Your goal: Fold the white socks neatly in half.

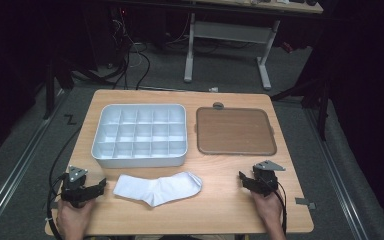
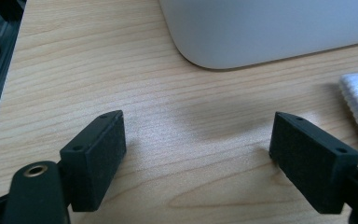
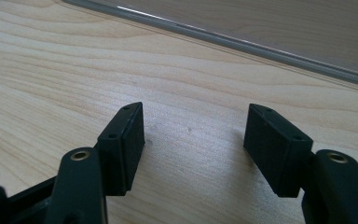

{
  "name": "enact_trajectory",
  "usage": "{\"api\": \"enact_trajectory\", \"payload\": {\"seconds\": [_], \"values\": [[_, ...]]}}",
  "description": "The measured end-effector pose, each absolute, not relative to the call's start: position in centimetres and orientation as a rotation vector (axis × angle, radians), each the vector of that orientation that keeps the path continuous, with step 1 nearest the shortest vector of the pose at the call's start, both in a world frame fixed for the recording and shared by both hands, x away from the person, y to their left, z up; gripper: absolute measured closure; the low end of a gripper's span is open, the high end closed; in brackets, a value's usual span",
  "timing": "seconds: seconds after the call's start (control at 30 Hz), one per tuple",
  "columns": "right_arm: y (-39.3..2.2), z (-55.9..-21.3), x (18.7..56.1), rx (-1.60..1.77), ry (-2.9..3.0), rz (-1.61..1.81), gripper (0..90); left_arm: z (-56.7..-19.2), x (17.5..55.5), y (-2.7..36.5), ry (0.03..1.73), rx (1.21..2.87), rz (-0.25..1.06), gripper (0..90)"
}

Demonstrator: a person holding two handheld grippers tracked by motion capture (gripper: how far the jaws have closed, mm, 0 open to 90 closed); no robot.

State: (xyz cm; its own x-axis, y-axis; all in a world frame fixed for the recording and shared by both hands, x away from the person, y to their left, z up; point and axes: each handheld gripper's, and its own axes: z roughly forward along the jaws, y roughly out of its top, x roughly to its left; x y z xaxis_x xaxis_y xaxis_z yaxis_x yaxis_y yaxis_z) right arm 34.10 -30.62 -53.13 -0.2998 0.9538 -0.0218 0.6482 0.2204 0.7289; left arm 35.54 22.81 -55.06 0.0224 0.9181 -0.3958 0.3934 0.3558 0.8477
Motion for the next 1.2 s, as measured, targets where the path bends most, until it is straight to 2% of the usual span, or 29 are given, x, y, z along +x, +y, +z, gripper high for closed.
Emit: {"api": "enact_trajectory", "payload": {"seconds": [0.27, 0.83, 0.97, 1.2], "values": [[-30.61, -53.13, 34.09, 1.476, 2.028, 0.858, 38.4, -55.10, 35.52, 22.73, 1.557, 1.239, 0.612, 15.1], [-30.58, -53.12, 33.88, 1.479, 2.024, 0.864, 41.0, -55.07, 35.58, 22.65, 1.571, 1.223, 0.623, 16.0], [-30.56, -53.11, 33.74, 1.472, 2.024, 0.860, 43.9, -55.00, 35.56, 22.71, 1.571, 1.214, 0.611, 16.0], [-30.45, -53.01, 33.43, 1.483, 2.017, 0.862, 50.2, -54.64, 35.26, 23.01, 1.564, 1.167, 0.550, 22.7]]}}
